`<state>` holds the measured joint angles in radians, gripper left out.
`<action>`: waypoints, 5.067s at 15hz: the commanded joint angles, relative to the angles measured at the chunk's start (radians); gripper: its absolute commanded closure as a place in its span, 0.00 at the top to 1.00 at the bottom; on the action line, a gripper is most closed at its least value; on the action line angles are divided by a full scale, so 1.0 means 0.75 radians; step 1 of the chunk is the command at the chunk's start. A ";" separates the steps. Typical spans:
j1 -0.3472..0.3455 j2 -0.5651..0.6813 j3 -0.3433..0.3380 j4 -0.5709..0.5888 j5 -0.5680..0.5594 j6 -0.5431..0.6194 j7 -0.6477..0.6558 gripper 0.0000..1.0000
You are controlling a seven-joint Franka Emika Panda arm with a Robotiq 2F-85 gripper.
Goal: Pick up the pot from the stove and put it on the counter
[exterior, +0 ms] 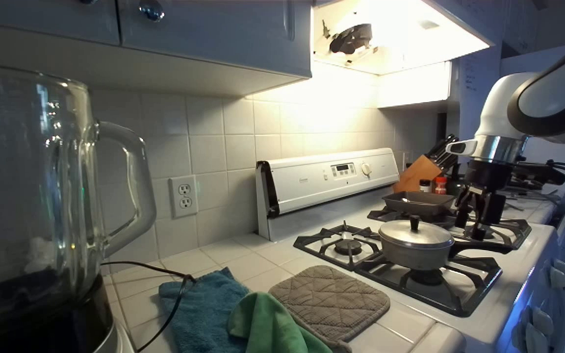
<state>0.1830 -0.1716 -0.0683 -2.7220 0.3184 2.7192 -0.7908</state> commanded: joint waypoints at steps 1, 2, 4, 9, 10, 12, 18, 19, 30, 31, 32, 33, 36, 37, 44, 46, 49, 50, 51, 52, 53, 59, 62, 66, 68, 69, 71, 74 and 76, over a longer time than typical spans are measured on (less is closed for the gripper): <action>0.020 0.033 -0.021 0.016 0.085 -0.017 -0.104 1.00; 0.018 0.039 -0.019 0.019 0.091 -0.020 -0.115 1.00; 0.014 0.055 -0.015 0.025 0.109 -0.018 -0.141 1.00; 0.013 0.082 -0.013 0.036 0.223 -0.002 -0.239 1.00; 0.010 0.090 -0.015 0.037 0.252 0.002 -0.267 1.00; 0.007 0.095 -0.013 0.039 0.308 0.000 -0.313 1.00; 0.017 0.134 -0.034 0.060 0.436 0.017 -0.465 1.00; 0.018 0.137 -0.037 0.064 0.461 0.015 -0.498 1.00; 0.009 0.219 -0.032 0.131 0.606 -0.024 -0.682 1.00; 0.008 0.226 -0.031 0.137 0.609 -0.026 -0.673 1.00; 0.008 0.230 -0.029 0.139 0.617 -0.021 -0.671 1.00; 0.008 0.235 -0.029 0.146 0.627 -0.028 -0.668 1.00; 0.009 0.243 -0.025 0.159 0.652 -0.035 -0.656 1.00; 0.010 0.243 -0.022 0.164 0.667 -0.042 -0.661 1.00; 0.007 0.275 -0.011 0.183 0.655 -0.067 -0.655 1.00; 0.006 0.288 -0.009 0.182 0.644 -0.063 -0.647 1.00; 0.006 0.305 -0.007 0.183 0.640 -0.059 -0.643 1.00; 0.005 0.308 -0.007 0.184 0.648 -0.058 -0.646 1.00; 0.004 0.311 -0.007 0.184 0.651 -0.058 -0.647 1.00; 0.004 0.314 -0.007 0.184 0.653 -0.059 -0.648 0.92; 0.003 0.316 -0.007 0.185 0.654 -0.058 -0.649 0.72; 0.002 0.321 -0.008 0.190 0.656 -0.056 -0.648 0.31; 0.000 0.321 -0.009 0.189 0.659 -0.058 -0.648 0.13; -0.002 0.322 -0.012 0.190 0.648 -0.056 -0.642 0.13; 0.000 0.320 -0.013 0.190 0.631 -0.050 -0.631 0.13; 0.002 0.321 -0.014 0.191 0.612 -0.048 -0.619 0.13; 0.005 0.322 -0.014 0.195 0.574 -0.046 -0.599 0.13; 0.007 0.330 -0.016 0.210 0.516 -0.055 -0.578 0.13; -0.073 0.334 0.062 0.226 0.453 -0.064 -0.554 0.13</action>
<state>0.1853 0.0589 -0.0774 -2.5906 0.7305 2.6890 -1.2511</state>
